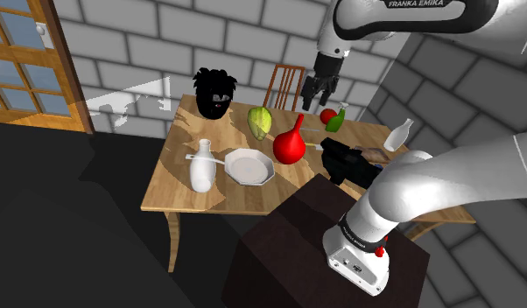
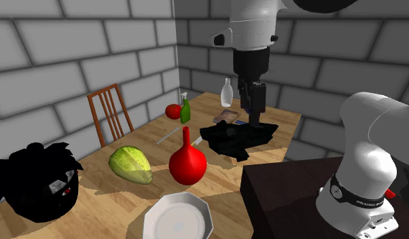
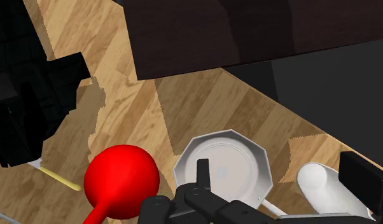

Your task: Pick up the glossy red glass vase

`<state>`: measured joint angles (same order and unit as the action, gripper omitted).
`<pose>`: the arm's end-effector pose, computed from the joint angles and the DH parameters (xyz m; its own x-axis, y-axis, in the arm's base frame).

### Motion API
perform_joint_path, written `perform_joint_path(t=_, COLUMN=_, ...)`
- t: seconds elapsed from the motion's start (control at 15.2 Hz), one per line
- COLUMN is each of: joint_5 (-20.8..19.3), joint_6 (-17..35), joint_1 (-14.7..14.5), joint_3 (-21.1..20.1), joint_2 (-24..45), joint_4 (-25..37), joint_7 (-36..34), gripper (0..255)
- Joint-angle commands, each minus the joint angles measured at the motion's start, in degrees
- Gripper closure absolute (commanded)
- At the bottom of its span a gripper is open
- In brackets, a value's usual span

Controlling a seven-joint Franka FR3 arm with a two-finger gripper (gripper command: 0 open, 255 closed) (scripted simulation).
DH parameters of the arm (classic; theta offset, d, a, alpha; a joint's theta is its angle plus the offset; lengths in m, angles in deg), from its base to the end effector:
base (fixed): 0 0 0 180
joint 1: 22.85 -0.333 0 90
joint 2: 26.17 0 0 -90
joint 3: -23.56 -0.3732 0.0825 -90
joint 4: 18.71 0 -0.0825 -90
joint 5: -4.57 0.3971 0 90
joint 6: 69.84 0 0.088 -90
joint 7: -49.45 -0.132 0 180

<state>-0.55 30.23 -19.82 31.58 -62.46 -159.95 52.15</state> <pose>0.3193 -0.0795 0.5183 0.9915 -0.0950 -0.0889 -0.0955 -0.9954 -0.0006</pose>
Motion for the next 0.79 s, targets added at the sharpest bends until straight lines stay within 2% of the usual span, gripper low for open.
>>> perform_joint_path(t=0.0, joint_5=-0.96, joint_6=2.7, joint_1=0.73, joint_3=1.87, joint_2=3.18, joint_4=0.79, joint_7=1.77, gripper=0)
perform_joint_path(t=0.4, joint_5=-2.17, joint_6=11.0, joint_1=2.32, joint_3=7.11, joint_2=13.78, joint_4=3.66, joint_7=6.83, gripper=0)
perform_joint_path(t=0.73, joint_5=-1.06, joint_6=16.93, joint_1=3.25, joint_3=11.11, joint_2=23.74, joint_4=8.02, joint_7=11.6, gripper=0)
